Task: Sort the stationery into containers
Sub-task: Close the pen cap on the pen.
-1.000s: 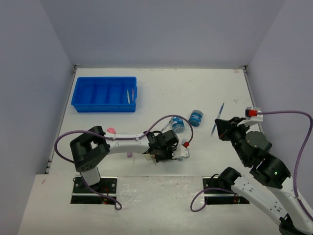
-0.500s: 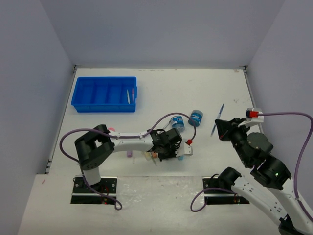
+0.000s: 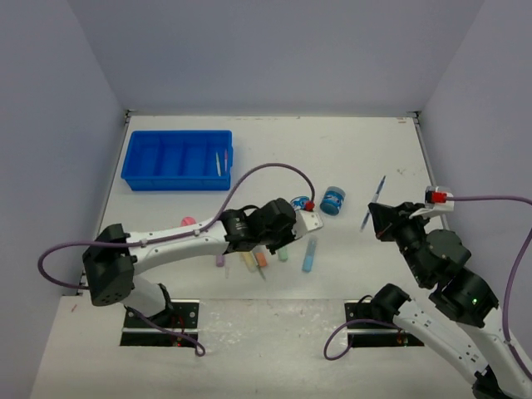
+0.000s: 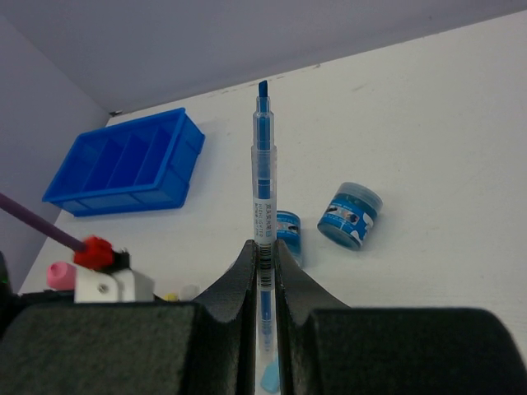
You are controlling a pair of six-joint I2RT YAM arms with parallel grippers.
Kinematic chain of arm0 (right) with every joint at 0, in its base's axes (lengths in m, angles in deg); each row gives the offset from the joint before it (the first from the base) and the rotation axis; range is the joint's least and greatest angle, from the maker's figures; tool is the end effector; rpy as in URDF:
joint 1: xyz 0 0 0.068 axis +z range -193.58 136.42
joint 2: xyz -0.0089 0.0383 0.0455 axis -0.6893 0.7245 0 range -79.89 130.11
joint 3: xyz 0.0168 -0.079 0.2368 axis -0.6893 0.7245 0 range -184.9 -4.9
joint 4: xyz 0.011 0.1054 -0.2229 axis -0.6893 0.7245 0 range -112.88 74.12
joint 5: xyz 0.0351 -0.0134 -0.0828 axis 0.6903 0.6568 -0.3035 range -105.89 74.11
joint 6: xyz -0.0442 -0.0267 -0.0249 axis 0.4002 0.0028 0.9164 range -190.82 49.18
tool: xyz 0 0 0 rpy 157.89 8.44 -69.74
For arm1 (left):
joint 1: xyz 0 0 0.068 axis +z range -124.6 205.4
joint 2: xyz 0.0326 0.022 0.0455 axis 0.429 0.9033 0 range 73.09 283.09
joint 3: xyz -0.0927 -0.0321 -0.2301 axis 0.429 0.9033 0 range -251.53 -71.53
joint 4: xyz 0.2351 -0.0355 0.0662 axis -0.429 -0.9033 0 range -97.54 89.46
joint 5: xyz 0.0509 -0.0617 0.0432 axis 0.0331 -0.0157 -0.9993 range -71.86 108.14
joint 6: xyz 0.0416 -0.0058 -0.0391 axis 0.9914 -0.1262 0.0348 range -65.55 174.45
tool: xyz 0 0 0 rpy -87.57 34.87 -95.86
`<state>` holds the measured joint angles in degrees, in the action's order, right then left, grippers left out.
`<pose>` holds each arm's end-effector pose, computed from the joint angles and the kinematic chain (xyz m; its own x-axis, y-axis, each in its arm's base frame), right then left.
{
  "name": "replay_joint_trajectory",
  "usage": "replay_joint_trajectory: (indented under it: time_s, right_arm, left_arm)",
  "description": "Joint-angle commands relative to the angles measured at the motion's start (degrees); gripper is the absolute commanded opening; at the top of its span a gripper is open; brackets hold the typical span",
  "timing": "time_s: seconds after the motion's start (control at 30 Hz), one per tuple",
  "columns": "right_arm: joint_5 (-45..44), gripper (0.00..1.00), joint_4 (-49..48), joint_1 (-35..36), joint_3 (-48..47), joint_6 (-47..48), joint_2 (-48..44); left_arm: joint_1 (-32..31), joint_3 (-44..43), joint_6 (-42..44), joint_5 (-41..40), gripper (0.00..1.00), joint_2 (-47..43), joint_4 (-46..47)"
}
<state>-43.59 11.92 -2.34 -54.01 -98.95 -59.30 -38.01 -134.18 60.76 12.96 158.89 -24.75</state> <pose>0.0702 0.0364 0.3483 -0.1838 0.3939 -0.9006 -0.1695 0.8898 0.4238 0.1439 -0.2795 0.2342 -0.2324 0.7088 -0.6660 0.8942 0.4251 0.1405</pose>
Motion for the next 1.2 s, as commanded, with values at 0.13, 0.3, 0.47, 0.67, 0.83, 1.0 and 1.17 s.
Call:
replay_joint_trajectory:
  time_s: [0.13,0.3,0.47,0.67,0.83,1.0,1.17]
  right_arm:
    - [34.23,0.0,-13.39,-0.01,2.19,6.11,6.06]
    - [54.56,0.0,-24.8,-0.01,4.87,-0.19,13.02]
    - [62.22,0.0,-33.13,-0.01,5.64,-4.08,20.16]
    - [65.01,0.0,-37.26,0.1,4.49,-6.07,26.45]
    - [63.67,0.0,-36.9,0.55,3.76,-6.08,26.43]
    - [61.96,0.0,-35.86,0.6,3.24,-5.56,27.3]
    - [62.28,0.0,-36.25,0.6,3.07,-5.66,27.23]
  left_arm:
    - [14.93,-5.88,-28.45,-3.97,0.0,-13.06,12.39]
    - [22.43,5.42,-38.5,18.58,0.0,-24.79,33.28]
    - [25.19,12.48,-45.06,24.91,0.0,-30.81,43.23]
    - [26.07,19.32,-51.63,31.56,0.0,-33.25,55.33]
    - [26.06,20.88,-52.62,32.08,0.0,-32.73,58.41]
    - [26.06,21.86,-54.0,33.0,0.0,-32.42,61.62]
    - [26.1,22.08,-53.77,33.35,0.0,-32.45,62.4]
